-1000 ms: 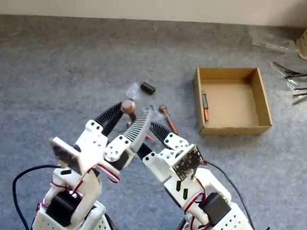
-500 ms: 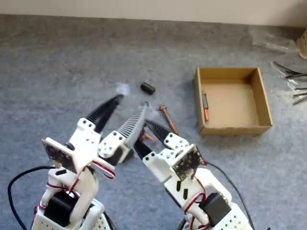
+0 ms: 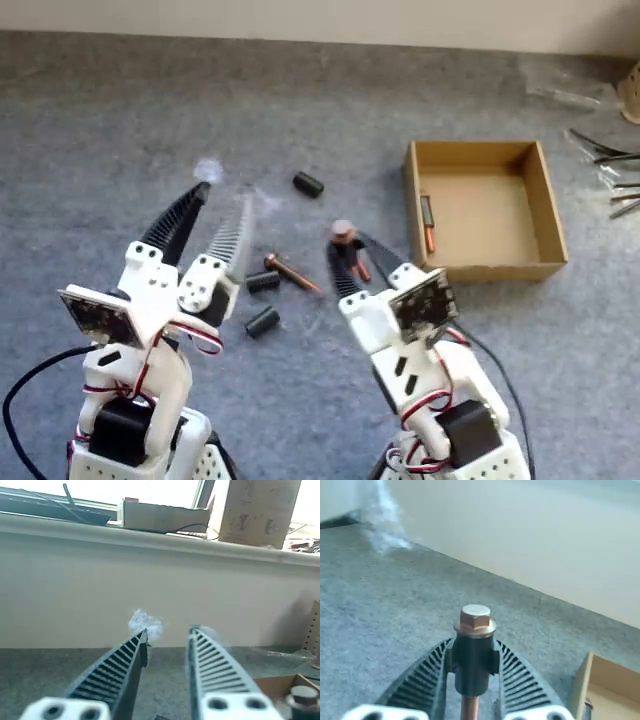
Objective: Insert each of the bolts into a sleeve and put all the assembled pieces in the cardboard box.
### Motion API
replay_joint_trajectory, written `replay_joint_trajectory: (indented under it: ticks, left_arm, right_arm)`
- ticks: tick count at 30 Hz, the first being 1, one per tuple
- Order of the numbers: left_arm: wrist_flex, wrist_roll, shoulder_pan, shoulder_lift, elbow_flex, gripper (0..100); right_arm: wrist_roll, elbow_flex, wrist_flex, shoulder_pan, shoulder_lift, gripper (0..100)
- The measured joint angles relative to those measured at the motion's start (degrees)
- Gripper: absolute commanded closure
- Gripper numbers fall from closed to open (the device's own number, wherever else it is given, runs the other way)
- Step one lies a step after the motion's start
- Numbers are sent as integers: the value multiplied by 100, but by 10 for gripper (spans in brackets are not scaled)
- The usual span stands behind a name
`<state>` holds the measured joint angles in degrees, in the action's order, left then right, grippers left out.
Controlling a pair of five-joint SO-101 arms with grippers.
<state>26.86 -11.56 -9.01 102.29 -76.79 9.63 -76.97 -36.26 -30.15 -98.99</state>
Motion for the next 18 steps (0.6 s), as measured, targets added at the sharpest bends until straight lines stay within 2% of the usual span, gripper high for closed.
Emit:
replay_joint_trajectory:
  ticks: [4,9,12,18]
  left_arm:
    - [0,0,158,-53,-536,982]
    - [0,0,167,-26,-835,994]
    - [0,0,176,-62,-985,994]
    - [0,0,642,-62,-1204,994]
  right_arm:
    - [0,853,-844,703,9,994]
    - [0,1908,-1336,1468,378,994]
    - [0,2602,-1591,1688,1345,994]
    - [0,4088,-1855,2163,3859,994]
